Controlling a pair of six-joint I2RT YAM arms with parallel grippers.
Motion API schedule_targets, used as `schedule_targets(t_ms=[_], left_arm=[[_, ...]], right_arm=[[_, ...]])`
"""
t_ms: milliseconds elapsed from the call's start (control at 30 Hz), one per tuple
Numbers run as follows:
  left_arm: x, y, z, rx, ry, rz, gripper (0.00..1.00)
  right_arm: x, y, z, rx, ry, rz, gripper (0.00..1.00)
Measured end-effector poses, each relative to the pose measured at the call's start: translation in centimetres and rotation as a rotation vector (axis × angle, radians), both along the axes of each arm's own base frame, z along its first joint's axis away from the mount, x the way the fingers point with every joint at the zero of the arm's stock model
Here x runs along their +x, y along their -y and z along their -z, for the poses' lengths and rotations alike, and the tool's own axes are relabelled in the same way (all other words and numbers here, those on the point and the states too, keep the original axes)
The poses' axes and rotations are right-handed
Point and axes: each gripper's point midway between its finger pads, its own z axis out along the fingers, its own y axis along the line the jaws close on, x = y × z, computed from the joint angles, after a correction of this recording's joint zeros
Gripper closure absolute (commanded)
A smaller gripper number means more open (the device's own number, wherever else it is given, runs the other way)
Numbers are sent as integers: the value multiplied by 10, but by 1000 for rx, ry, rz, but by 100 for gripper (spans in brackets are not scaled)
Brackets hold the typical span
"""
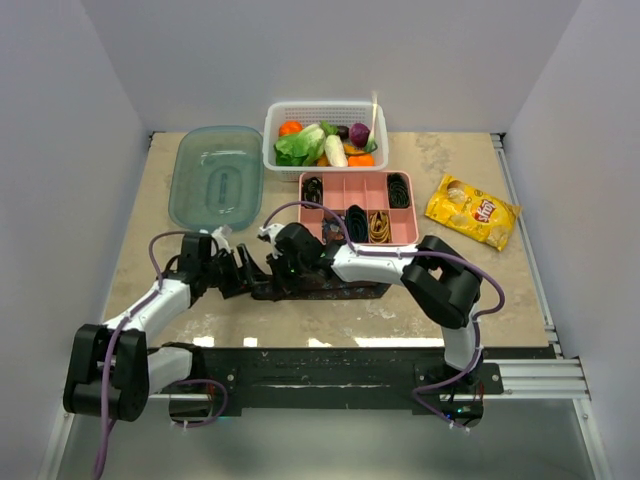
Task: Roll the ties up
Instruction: Roll the tie at the center of the board.
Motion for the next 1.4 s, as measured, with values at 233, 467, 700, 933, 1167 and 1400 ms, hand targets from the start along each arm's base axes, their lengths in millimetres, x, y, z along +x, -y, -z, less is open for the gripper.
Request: schedule_targets(t_ms=[233, 467, 700, 933, 1167, 1400], left_arm=[[-3, 4, 11, -6, 19, 4, 43], [1, 7, 18, -28, 67, 1, 66], [4, 10, 15, -37, 92, 14, 100], [9, 11, 4, 35, 47, 31, 100], [25, 10, -17, 220, 46, 57, 100], [19, 7, -17, 356, 17, 86, 100]], right_arm=[[5, 1, 1, 27, -33, -8, 100], [9, 3, 1, 51, -58, -16, 100], [7, 3, 0, 59, -70, -26, 100], [7, 6, -5, 52, -67, -19, 100], [11, 9, -8, 43, -51, -1, 100], [15, 15, -6, 15, -45, 24, 100]])
